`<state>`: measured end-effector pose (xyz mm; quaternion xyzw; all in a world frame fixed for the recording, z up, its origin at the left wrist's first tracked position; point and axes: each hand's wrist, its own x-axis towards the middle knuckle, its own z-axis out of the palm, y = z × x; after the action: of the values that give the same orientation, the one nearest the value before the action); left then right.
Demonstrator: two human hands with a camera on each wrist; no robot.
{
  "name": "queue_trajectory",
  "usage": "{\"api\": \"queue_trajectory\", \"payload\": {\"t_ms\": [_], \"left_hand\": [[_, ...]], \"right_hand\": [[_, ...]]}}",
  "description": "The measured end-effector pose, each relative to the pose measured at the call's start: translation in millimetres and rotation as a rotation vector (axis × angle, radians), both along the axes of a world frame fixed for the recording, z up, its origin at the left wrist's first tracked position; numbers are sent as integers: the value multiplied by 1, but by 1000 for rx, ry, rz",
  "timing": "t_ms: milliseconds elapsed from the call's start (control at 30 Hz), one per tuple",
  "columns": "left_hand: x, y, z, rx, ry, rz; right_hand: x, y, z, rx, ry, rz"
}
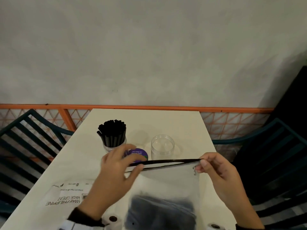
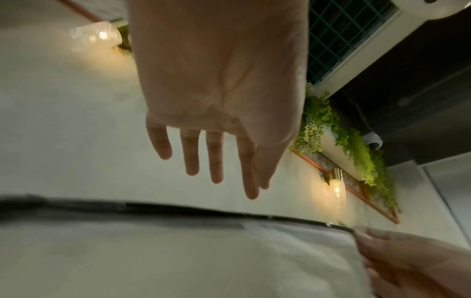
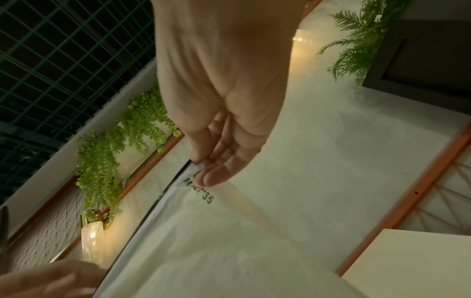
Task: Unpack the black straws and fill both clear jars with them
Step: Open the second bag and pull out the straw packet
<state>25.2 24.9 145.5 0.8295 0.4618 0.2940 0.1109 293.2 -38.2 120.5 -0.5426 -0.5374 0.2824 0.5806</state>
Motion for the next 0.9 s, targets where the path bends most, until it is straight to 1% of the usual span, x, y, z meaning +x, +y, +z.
{"api": "queue_trajectory", "payload": {"t_ms": [67,133,200,300,333,400,433,500,533,600,633,700,733,767,800,833,900], "left_hand": [[19,1,-7,-31,26,28],[24,6,-15,-18,78,110],[17,9,-19,-26,97,173],[2,13,-22,-23,156,235],[-1,15,-21,-94,136,275],[-2,18,-21,-352,-7,315],[-1,20,-22,-438,-69,324],[0,23,-29,-538,-211,326],[2,24,-31,-589,-319,308],[8,23,-30,-740,-612,219],[11,21,-28,-851,-783,150],[16,19,-20,-1073,-1121,22],[17,19,-19,-1137,-1265,-23],[17,20,-17,-1185,-1393,-63],[15,22,-18,-1207,-1485,-94],[13,23,-20,-1227,-1526,-108],[9,26,-24,-1259,-1553,-92]], "right_hand": [[-2,-1,2,2,-3,-5],[-1,-4,5,4,40,-12],[5,-7,3,16,44,-41],[10,-9,4,17,101,-108],[12,-9,2,22,102,-126],[9,-8,2,11,84,-125],[6,-7,3,-3,85,-123],[-1,-2,3,-40,96,-144],[-3,2,0,-76,75,-180],[-7,10,-7,-171,-12,-245],[-9,13,-10,-214,-44,-257],[-13,18,-18,-295,-118,-246],[-15,19,-22,-336,-139,-227],[-18,20,-25,-377,-109,-198],[-21,20,-27,-416,-9,-162],[-23,20,-27,-454,149,-127],[-22,22,-24,-525,537,-52]]}}
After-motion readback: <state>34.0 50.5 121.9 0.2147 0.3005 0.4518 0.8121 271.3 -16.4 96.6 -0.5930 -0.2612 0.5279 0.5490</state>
